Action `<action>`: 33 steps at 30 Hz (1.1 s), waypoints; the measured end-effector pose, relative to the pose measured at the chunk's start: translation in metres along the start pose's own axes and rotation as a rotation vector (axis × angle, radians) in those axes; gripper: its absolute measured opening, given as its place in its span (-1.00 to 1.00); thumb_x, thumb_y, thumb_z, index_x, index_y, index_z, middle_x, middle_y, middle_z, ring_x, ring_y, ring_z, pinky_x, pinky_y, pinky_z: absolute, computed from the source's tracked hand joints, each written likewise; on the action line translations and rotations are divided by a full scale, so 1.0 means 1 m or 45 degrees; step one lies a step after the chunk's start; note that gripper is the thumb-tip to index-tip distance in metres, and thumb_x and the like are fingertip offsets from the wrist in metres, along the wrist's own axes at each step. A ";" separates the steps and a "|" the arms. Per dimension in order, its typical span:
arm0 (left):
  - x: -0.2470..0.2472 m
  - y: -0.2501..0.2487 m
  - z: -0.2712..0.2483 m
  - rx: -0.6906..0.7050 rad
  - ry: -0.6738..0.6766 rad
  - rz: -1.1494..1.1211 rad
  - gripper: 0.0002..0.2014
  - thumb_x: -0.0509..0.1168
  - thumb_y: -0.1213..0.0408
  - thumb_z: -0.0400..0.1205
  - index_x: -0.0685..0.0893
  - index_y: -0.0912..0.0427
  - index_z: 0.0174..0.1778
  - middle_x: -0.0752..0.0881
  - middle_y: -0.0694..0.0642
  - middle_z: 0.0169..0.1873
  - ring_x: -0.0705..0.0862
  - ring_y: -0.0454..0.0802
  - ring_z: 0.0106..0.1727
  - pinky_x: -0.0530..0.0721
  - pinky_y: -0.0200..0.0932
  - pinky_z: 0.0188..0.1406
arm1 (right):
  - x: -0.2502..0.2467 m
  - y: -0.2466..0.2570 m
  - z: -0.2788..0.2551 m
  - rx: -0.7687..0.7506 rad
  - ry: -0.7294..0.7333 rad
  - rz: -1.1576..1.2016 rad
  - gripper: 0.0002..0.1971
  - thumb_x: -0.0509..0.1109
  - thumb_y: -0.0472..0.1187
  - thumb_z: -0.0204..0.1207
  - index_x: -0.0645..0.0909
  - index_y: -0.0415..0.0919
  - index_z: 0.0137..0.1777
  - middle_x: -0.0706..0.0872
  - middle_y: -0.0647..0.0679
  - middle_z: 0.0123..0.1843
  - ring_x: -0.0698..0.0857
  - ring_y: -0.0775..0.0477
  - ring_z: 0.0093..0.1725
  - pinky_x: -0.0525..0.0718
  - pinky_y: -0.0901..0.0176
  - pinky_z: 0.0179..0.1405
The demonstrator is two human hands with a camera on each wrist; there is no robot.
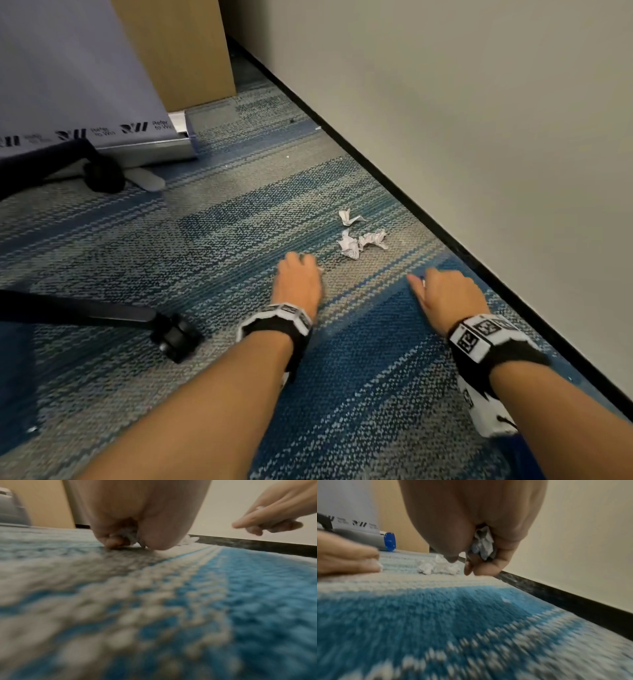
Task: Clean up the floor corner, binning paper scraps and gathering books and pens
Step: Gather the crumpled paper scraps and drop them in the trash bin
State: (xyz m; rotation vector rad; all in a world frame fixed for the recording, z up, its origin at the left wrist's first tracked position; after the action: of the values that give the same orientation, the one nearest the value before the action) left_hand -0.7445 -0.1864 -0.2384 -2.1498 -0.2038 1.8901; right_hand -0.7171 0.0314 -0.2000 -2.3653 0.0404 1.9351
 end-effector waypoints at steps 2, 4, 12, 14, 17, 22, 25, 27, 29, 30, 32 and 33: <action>0.002 0.018 0.006 -0.039 -0.032 0.043 -0.72 0.00 0.10 0.78 0.45 0.23 0.19 0.47 0.21 0.14 0.47 0.13 0.09 0.47 -0.09 -0.10 | -0.018 0.025 0.018 -0.084 -0.141 0.180 -0.64 0.02 0.02 0.73 0.48 -0.27 0.12 0.67 -0.28 0.04 0.66 -0.31 -0.09 0.38 0.07 -0.25; 0.005 0.018 0.009 0.002 -0.043 0.071 -0.72 -0.02 0.09 0.78 0.44 0.21 0.19 0.46 0.19 0.14 0.46 0.14 0.11 0.50 -0.05 -0.07 | -0.027 0.053 0.039 -0.136 -0.201 0.364 -0.70 0.02 -0.06 0.74 0.40 -0.25 0.26 0.55 -0.28 0.13 0.52 -0.25 -0.28 0.39 0.06 -0.28; 0.010 0.023 0.017 0.020 -0.008 0.058 -0.69 -0.02 0.05 0.76 0.46 0.18 0.21 0.43 0.16 0.15 0.46 0.14 0.16 0.52 -0.05 0.03 | 0.026 0.122 0.104 -0.159 0.124 0.143 -0.38 -0.03 0.23 0.67 -0.08 0.15 0.67 -0.14 -0.20 0.72 -0.05 -0.35 0.68 0.22 -0.60 0.42; 0.011 0.024 0.018 0.013 0.024 0.062 -0.68 -0.02 0.04 0.76 0.46 0.18 0.21 0.43 0.17 0.16 0.46 0.14 0.17 0.52 -0.04 0.04 | 0.031 0.119 0.101 -0.137 0.110 -0.003 -0.40 -0.05 0.21 0.68 0.05 -0.01 0.65 0.07 -0.21 0.68 0.10 -0.33 0.65 0.42 -0.54 0.32; 0.014 0.026 0.020 -0.005 0.071 0.065 -0.67 -0.03 0.03 0.76 0.44 0.19 0.22 0.43 0.17 0.17 0.46 0.16 0.18 0.52 -0.03 0.08 | 0.019 0.112 0.090 -0.121 -0.060 -0.138 -0.52 -0.02 0.14 0.70 0.36 -0.22 0.38 0.42 -0.26 0.41 0.50 -0.28 0.31 0.69 -0.22 -0.02; 0.018 0.028 0.022 -0.010 0.105 0.066 -0.68 -0.05 0.05 0.76 0.44 0.20 0.19 0.43 0.18 0.13 0.46 0.14 0.12 0.52 -0.02 0.08 | 0.026 0.078 0.081 -0.083 -0.048 -0.224 -0.76 0.00 -0.19 0.72 0.40 -0.29 0.22 0.50 -0.26 0.12 0.59 -0.23 0.02 0.53 0.03 -0.19; 0.014 0.029 0.024 -0.018 0.137 0.047 -0.70 -0.05 0.08 0.77 0.44 0.23 0.15 0.43 0.20 0.12 0.46 0.15 0.07 0.49 -0.01 0.03 | 0.027 0.059 0.063 -0.060 0.013 -0.130 -0.81 0.01 -0.29 0.72 0.35 -0.30 0.25 0.57 -0.28 0.20 0.70 -0.24 0.08 0.64 0.05 -0.10; 0.008 0.023 0.019 0.006 0.177 0.060 -0.71 -0.04 0.14 0.79 0.45 0.28 0.17 0.43 0.25 0.14 0.47 0.21 0.11 0.47 0.03 0.04 | 0.024 0.049 0.042 -0.036 0.089 -0.057 -0.76 -0.02 -0.23 0.75 0.38 -0.34 0.25 0.62 -0.33 0.23 0.69 -0.32 0.16 0.61 -0.05 -0.01; 0.000 0.012 0.013 0.057 0.221 0.114 -0.70 -0.04 0.18 0.80 0.45 0.33 0.23 0.43 0.32 0.20 0.48 0.31 0.20 0.45 0.13 0.14 | 0.019 0.037 0.019 -0.020 0.161 0.016 -0.68 -0.03 -0.20 0.76 0.43 -0.40 0.26 0.62 -0.38 0.23 0.64 -0.40 0.20 0.57 -0.10 0.04; -0.002 0.007 0.011 0.068 0.265 0.146 -0.69 -0.05 0.20 0.80 0.45 0.34 0.26 0.42 0.35 0.23 0.47 0.34 0.25 0.44 0.14 0.19 | 0.013 0.028 0.005 -0.008 0.183 0.047 -0.67 0.00 -0.20 0.76 0.45 -0.43 0.26 0.62 -0.41 0.22 0.63 -0.43 0.20 0.56 -0.12 0.05; 0.001 0.016 0.014 0.005 0.402 0.178 -0.66 -0.06 0.16 0.80 0.41 0.32 0.33 0.38 0.38 0.30 0.47 0.38 0.31 0.46 0.19 0.30 | 0.002 0.010 -0.032 0.008 0.206 0.154 -0.67 0.07 -0.17 0.73 0.48 -0.45 0.22 0.64 -0.49 0.18 0.62 -0.49 0.17 0.54 -0.16 0.03; 0.002 0.020 0.011 -0.031 0.476 0.224 -0.63 -0.02 0.11 0.78 0.37 0.30 0.37 0.36 0.38 0.35 0.48 0.41 0.34 0.47 0.27 0.32 | -0.005 0.003 -0.053 -0.021 0.207 0.195 -0.68 0.10 -0.15 0.72 0.49 -0.45 0.18 0.65 -0.50 0.14 0.62 -0.50 0.14 0.53 -0.16 0.01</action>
State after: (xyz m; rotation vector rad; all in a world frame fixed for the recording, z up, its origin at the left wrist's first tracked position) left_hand -0.7562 -0.2039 -0.2477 -2.5586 0.0397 1.5315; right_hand -0.6670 0.0237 -0.1847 -2.5946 0.2236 1.8041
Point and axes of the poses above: each hand's wrist, its own z-axis towards the middle knuckle, its own x-axis out of the palm, y = z × x, the point moved 10 cm from there along z, towards the middle knuckle
